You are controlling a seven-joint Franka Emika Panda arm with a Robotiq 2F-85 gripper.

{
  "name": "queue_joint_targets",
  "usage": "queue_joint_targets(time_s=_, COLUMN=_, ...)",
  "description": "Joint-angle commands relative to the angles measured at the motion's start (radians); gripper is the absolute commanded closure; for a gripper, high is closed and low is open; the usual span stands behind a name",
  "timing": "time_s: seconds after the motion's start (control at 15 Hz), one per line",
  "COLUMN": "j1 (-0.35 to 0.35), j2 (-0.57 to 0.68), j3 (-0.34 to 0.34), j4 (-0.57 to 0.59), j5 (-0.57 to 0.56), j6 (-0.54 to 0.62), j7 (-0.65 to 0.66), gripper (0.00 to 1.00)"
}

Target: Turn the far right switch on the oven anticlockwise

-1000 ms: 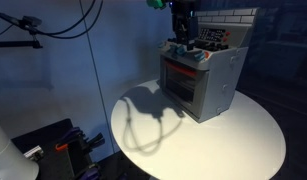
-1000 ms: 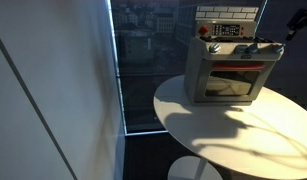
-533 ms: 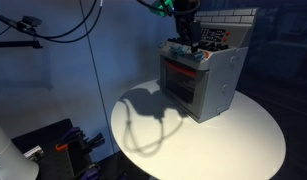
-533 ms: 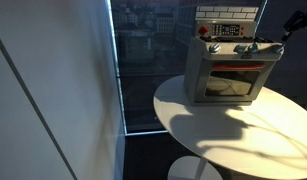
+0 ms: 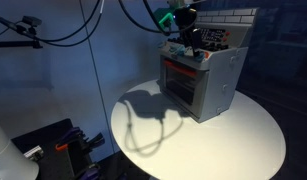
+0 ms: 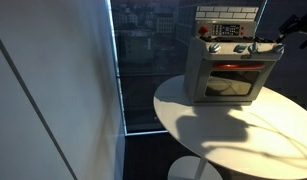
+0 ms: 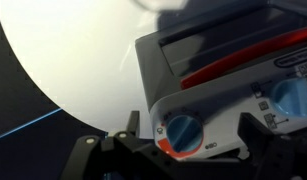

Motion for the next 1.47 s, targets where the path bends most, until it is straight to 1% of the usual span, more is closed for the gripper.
queue_joint_targets(time_s=0.0, j1=-0.004, j2=0.013, j3=0.003, j4=-0.008, j5=0.058, j6=0.065, j7=0.0, gripper=0.0)
queue_joint_targets(time_s=0.8, j1=-0.001, j2=0.024, j3=0.022, j4=-0.047, j5=0.206, j6=0.226, j7=-0.029, gripper=0.0)
queue_joint_targets(time_s=1.07, j1=-0.003, j2=0.024, j3=0.034, j4=-0.063, j5=0.271, j6=0.275, j7=-0.057, gripper=0.0)
queue_joint_targets(time_s=1.4, j1=-0.006, j2=0.026, j3=0.044, j4=-0.069, j5=0.352, j6=0.31, j7=-0.103, gripper=0.0)
